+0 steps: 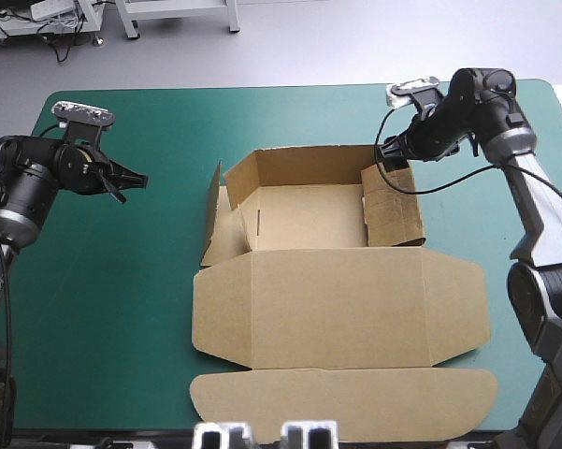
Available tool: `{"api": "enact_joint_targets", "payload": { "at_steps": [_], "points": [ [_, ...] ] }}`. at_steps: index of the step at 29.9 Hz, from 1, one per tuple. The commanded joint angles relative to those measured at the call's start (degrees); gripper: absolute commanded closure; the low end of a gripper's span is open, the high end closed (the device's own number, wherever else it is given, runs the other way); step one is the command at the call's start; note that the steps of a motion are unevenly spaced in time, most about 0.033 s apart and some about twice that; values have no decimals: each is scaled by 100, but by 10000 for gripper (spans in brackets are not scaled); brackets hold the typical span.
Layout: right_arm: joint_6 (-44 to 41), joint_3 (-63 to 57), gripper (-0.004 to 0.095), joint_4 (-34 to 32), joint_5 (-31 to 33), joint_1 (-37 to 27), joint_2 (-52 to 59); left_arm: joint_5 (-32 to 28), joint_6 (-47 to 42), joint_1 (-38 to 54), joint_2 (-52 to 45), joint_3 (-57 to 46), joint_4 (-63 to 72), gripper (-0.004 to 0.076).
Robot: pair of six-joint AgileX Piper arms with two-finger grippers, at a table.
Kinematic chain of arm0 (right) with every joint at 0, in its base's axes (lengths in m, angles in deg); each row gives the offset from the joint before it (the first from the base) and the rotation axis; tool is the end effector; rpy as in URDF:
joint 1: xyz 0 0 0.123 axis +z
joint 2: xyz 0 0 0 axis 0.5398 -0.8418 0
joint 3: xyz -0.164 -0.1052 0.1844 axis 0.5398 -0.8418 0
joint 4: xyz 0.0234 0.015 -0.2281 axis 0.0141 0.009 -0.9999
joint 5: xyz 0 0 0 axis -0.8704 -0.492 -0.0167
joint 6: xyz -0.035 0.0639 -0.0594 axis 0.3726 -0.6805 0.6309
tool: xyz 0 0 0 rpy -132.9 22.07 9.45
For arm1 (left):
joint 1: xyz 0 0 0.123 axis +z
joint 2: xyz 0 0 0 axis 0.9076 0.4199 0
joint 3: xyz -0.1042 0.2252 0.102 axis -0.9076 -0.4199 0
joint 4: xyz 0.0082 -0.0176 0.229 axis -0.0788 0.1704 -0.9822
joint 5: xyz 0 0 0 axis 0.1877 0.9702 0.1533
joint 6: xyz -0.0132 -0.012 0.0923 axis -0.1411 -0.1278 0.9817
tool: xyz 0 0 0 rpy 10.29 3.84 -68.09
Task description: Fold the box
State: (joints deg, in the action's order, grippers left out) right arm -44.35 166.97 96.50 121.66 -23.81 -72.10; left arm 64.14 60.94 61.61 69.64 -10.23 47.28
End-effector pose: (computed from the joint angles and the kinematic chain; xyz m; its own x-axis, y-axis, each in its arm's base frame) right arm 0.3732 0.0733 0.3282 -0.8269 -0.3407 -0.4474 -0.4035 0.9136 0.0500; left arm 0.2960 -0.0089 0.3388 -0.7748 0.1978 -0.6004 0.1170 0.9783 0.1712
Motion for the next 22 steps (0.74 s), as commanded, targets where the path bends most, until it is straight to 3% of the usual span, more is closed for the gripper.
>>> {"api": "enact_joint_targets", "payload": {
  "at_steps": [1, 9, 15, 18, 22],
  "points": [
    [-171, 170, 211, 112, 76, -20, 482, -124, -65, -7, -226, 138, -11, 731],
    [-203, -620, 212, 155, 76, -20, 482, 167, -65, -7, -226, 138, -102, 732],
    [-145, -1555, 240, 155, -76, -20, 387, -34, -65, -7, -226, 138, -8, 732],
    [-145, -1686, 306, 155, -282, -20, 215, -119, -65, -7, -226, 138, 81, 731],
    [-145, -1694, 527, 155, -499, -20, 48, -119, -65, -7, -226, 138, 101, 732]
  ]
}}
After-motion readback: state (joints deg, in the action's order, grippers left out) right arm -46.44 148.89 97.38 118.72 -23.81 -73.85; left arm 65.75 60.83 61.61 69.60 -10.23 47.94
